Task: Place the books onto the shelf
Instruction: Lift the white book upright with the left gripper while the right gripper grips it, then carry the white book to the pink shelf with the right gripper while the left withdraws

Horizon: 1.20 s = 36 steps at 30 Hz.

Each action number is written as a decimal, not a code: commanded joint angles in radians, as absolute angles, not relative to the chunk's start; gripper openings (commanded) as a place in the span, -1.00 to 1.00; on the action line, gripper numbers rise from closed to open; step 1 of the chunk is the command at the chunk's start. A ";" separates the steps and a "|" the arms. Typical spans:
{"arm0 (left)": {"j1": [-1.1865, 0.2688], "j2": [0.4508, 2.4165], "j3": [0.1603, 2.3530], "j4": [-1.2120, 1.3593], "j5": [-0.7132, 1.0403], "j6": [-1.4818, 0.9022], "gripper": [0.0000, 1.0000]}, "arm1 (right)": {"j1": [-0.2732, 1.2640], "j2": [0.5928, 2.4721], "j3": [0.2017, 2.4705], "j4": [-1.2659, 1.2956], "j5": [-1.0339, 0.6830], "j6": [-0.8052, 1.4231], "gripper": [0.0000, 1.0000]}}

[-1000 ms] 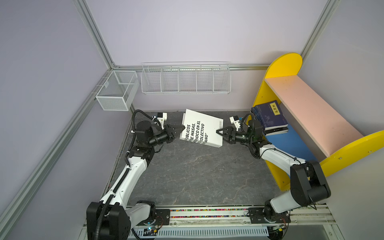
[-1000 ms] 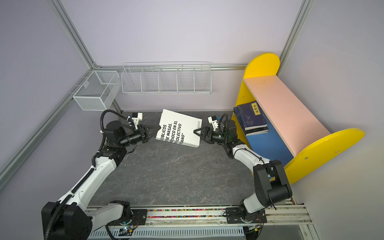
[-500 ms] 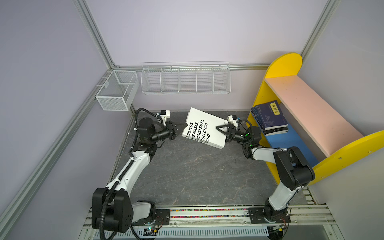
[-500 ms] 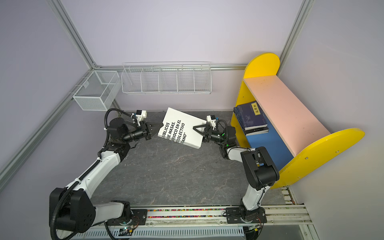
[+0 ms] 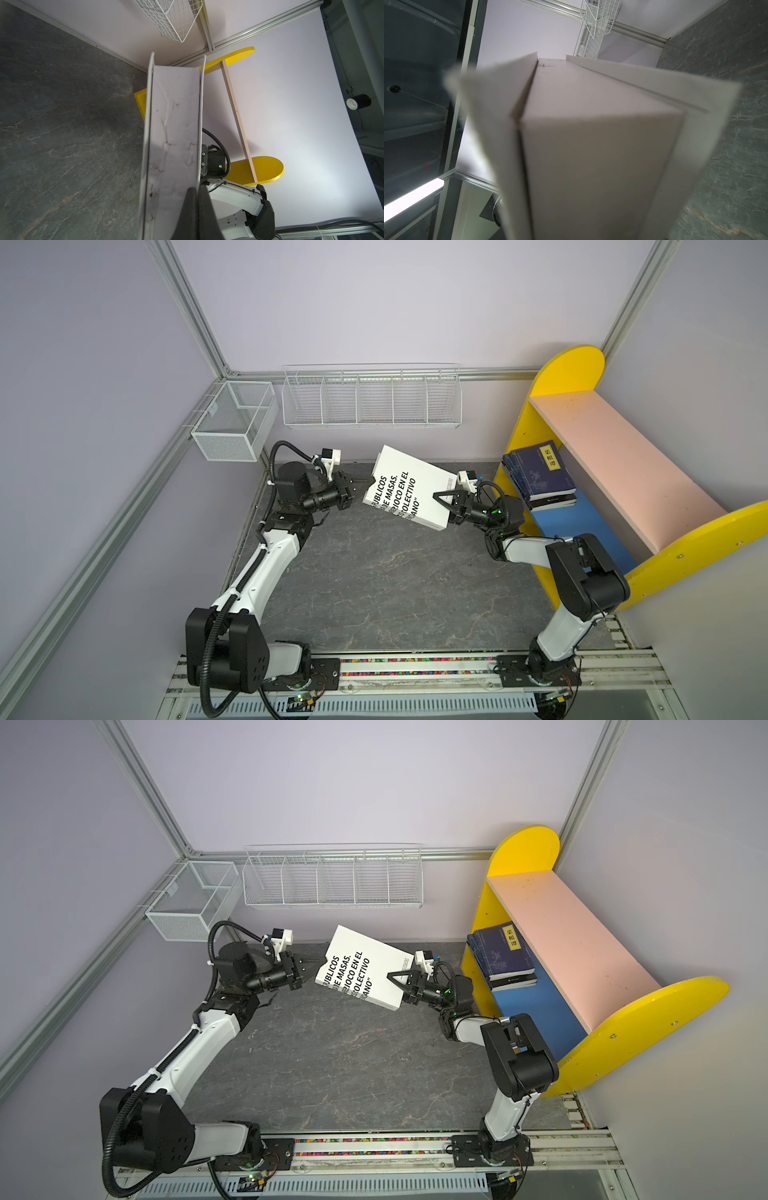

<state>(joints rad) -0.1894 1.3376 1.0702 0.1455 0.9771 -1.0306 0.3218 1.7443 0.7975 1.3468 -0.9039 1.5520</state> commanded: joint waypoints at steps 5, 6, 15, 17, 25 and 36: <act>-0.184 1.332 1.142 0.014 0.935 -0.922 -0.77 | 0.325 1.615 0.787 1.143 -0.845 1.448 -0.01; -0.184 1.331 1.144 0.009 0.931 -0.917 -0.65 | 0.325 1.603 0.787 1.129 -0.837 1.447 -0.02; -0.134 1.229 1.164 -0.123 0.742 -0.828 0.13 | 0.325 1.438 0.871 0.676 -0.732 1.248 -0.17; -0.111 1.197 1.160 -0.143 0.723 -0.815 0.16 | 0.325 1.403 0.931 0.570 -0.711 1.197 -0.17; -0.094 1.074 1.095 -0.220 0.645 -0.763 0.23 | 0.310 1.270 1.225 -0.024 -0.457 0.954 -0.16; -0.094 1.033 0.947 -0.119 0.636 -0.818 0.24 | 0.170 1.229 1.592 -0.300 -0.033 0.817 -0.17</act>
